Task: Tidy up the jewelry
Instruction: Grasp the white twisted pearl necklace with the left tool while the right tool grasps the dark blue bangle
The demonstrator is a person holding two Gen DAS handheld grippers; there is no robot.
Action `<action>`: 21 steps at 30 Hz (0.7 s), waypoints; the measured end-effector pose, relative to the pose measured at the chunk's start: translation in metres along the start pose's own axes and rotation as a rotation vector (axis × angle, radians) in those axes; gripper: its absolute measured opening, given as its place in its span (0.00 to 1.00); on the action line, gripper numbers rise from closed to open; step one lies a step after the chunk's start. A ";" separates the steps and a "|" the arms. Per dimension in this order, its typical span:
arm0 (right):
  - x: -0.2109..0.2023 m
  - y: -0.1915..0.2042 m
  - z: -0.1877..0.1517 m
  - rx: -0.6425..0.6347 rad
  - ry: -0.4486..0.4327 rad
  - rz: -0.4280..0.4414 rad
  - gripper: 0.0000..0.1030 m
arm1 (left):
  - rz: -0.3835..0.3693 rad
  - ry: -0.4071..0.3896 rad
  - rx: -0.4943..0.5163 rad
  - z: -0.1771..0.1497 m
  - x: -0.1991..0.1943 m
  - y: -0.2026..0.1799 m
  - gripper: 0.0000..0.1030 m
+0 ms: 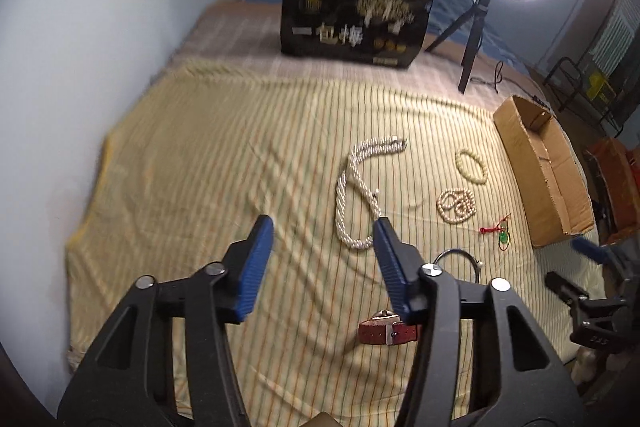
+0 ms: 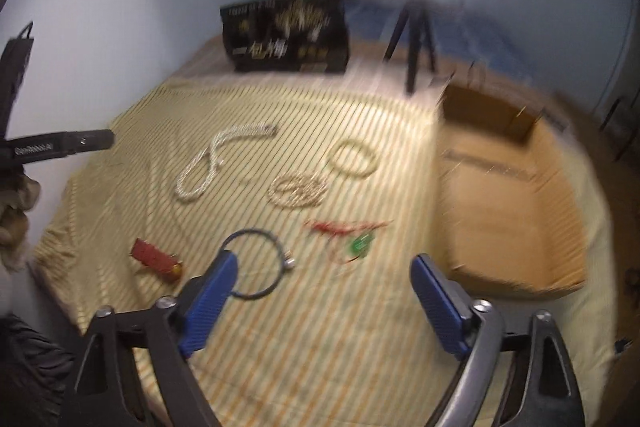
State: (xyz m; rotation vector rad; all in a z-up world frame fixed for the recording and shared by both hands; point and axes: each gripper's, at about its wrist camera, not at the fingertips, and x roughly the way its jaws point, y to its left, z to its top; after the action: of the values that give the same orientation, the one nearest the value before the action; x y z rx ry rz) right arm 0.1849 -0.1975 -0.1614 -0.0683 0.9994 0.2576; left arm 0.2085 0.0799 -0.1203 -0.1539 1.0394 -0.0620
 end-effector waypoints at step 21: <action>0.083 -0.006 -0.015 0.123 0.283 0.192 0.32 | -0.075 0.260 -0.147 0.014 0.104 -0.001 0.30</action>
State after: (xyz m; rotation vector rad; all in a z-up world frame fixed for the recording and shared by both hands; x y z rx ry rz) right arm 0.2166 -0.1904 -0.2397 0.1069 1.3037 0.3684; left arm 0.2733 0.0677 -0.2014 -0.3250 1.2979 -0.0744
